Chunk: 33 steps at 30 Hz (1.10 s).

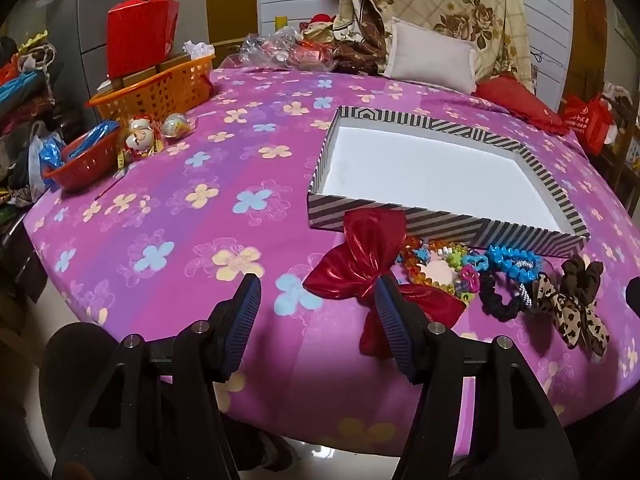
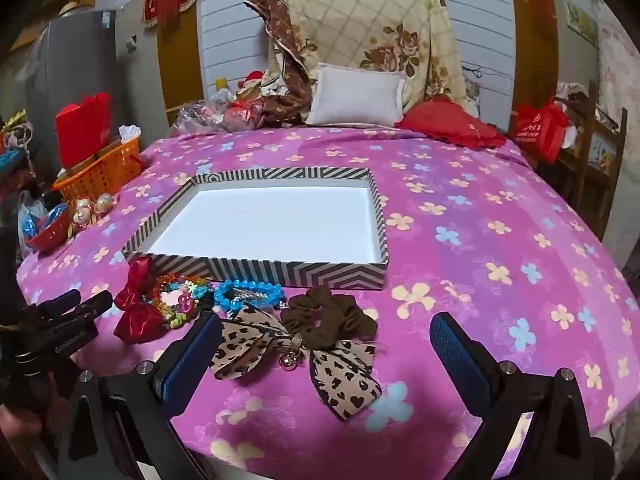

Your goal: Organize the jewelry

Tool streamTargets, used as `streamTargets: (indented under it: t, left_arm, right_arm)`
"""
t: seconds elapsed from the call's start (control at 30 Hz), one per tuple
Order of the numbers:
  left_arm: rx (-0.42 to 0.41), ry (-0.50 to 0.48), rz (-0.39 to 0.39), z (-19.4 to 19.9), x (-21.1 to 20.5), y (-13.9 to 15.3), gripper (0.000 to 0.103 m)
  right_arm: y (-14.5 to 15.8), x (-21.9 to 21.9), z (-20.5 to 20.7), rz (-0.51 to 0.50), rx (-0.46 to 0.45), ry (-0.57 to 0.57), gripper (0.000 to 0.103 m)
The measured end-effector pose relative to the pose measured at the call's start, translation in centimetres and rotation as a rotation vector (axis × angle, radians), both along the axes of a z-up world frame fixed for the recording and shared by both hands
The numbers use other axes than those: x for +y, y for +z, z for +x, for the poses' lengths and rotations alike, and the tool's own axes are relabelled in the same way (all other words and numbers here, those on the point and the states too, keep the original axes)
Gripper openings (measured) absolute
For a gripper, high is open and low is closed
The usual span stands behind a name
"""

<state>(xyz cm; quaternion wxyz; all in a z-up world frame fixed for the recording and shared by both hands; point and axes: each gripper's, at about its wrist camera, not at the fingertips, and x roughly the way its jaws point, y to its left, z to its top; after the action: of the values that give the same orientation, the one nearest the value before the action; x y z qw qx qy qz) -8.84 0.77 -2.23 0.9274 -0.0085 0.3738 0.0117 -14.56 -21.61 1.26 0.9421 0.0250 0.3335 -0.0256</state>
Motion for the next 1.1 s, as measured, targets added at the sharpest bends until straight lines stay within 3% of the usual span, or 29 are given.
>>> streamTargets:
  t: [0.1, 0.43, 0.83, 1.1]
  left_arm:
    - [-0.001, 0.001, 0.005, -0.1, -0.1, -0.1, 0.059]
    - [0.006, 0.002, 0.008, -0.2, -0.3, -0.2, 0.059]
    - [0.016, 0.001, 0.007, -0.4, -0.5, -0.4, 0.059]
    - [0.027, 0.000, 0.003, -0.5, -0.4, -0.3, 0.059]
  right_arm:
    - [0.2, -0.4, -0.3, 0.017, 0.007, 0.007, 0.103]
    - [0.7, 0.3, -0.4, -0.083, -0.028, -0.004, 0.103]
    - [0.1, -0.3, -0.2, 0.025, 0.011, 0.001, 0.103]
    - [0.1, -0.2, -0.3, 0.036, 0.007, 0.008, 0.103]
